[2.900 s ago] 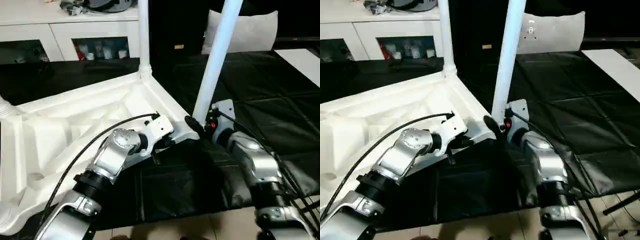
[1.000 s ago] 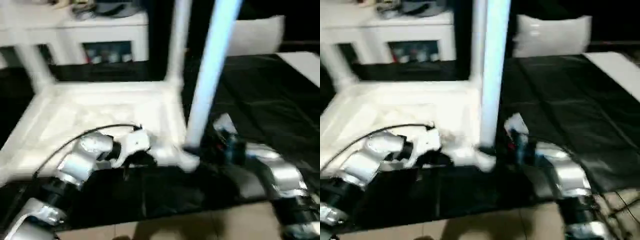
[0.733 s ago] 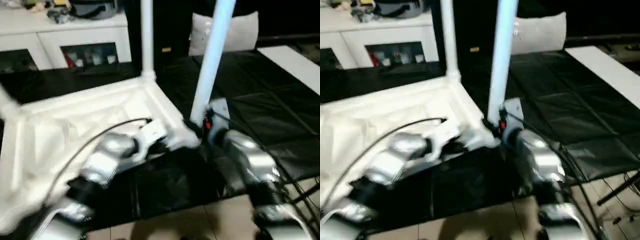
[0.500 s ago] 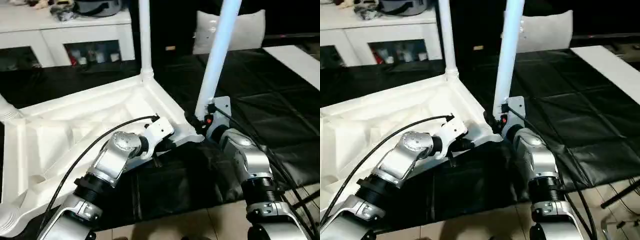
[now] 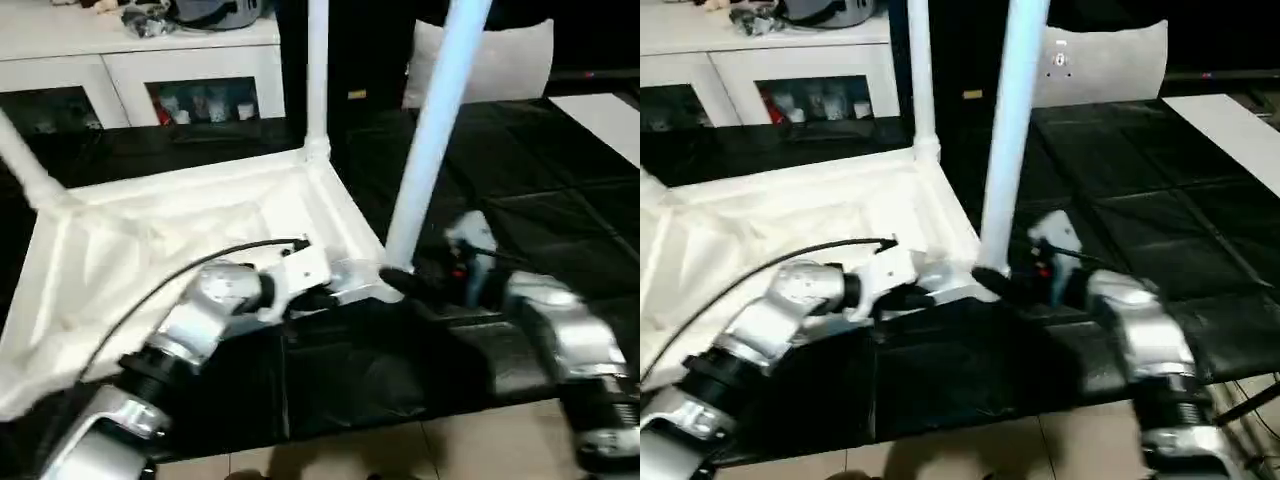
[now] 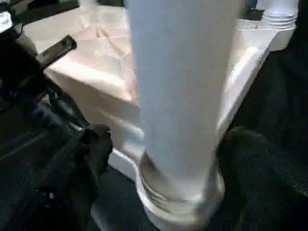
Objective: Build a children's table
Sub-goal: Rotate leg to tighten
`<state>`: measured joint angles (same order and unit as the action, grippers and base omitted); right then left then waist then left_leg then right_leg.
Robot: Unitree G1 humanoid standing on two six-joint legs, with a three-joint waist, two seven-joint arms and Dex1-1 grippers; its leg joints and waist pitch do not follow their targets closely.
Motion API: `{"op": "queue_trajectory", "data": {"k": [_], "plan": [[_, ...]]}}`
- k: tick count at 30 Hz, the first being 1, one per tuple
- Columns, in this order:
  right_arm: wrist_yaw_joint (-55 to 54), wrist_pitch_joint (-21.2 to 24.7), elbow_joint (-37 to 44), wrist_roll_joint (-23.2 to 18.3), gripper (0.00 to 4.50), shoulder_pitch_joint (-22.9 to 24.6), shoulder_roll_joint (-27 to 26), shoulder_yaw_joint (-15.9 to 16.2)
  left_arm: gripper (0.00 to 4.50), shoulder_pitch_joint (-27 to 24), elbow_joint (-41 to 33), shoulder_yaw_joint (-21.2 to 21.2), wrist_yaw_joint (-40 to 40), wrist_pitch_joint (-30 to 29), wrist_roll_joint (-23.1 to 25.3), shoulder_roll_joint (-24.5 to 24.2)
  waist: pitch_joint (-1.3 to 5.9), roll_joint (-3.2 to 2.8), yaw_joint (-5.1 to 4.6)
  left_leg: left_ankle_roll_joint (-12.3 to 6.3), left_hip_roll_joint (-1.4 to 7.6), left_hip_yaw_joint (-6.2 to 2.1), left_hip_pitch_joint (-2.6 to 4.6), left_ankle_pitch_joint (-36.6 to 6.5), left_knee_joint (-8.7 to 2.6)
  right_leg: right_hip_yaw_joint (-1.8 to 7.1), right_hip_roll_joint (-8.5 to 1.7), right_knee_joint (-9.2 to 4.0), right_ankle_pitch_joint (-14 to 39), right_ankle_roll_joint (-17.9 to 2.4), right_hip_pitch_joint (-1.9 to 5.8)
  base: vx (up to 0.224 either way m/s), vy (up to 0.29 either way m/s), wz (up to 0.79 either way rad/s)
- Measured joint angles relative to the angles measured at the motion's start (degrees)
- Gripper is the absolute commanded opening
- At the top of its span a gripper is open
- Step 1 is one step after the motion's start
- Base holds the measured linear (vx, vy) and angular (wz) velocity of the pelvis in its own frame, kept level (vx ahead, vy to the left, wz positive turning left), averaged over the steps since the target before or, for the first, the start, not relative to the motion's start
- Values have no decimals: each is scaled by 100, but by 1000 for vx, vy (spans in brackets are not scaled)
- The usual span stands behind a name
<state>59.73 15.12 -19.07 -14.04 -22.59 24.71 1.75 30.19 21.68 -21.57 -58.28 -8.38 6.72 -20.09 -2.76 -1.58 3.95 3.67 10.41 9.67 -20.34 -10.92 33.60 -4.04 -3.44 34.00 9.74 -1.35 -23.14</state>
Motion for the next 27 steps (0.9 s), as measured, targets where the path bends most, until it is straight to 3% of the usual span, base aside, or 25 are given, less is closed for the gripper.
{"op": "queue_trajectory", "data": {"k": [5,11,12,16,27], "plan": [[1172,8,83,-275,438,23,473,120,0,-26,7,-192,-887,683,-208,-514,1,1,126,0,8,0,3,0,-5,-5,4,3,1,0,0,0,0,0],[1906,205,85,-419,393,-21,515,509,0,-15,66,-354,-1757,1362,-319,-863,2,16,234,0,9,7,1,0,3,-4,-2,4,2,2,1,0,0,0],[1992,236,96,-435,368,-20,512,572,0,-12,67,-371,-1826,1402,-333,-875,1,21,249,0,8,8,1,0,4,-3,-3,4,2,2,2,0,0,0],[2254,252,248,-444,335,-16,518,792,0,20,114,-424,-2018,1513,-389,-885,1,23,283,0,7,10,0,0,7,-1,-5,5,2,3,3,0,0,0],[2515,421,338,-542,244,11,580,906,0,155,370,-462,-2140,1754,-429,-808,2,24,366,0,8,11,-1,0,8,-1,-5,8,3,5,5,0,0,0]]}}
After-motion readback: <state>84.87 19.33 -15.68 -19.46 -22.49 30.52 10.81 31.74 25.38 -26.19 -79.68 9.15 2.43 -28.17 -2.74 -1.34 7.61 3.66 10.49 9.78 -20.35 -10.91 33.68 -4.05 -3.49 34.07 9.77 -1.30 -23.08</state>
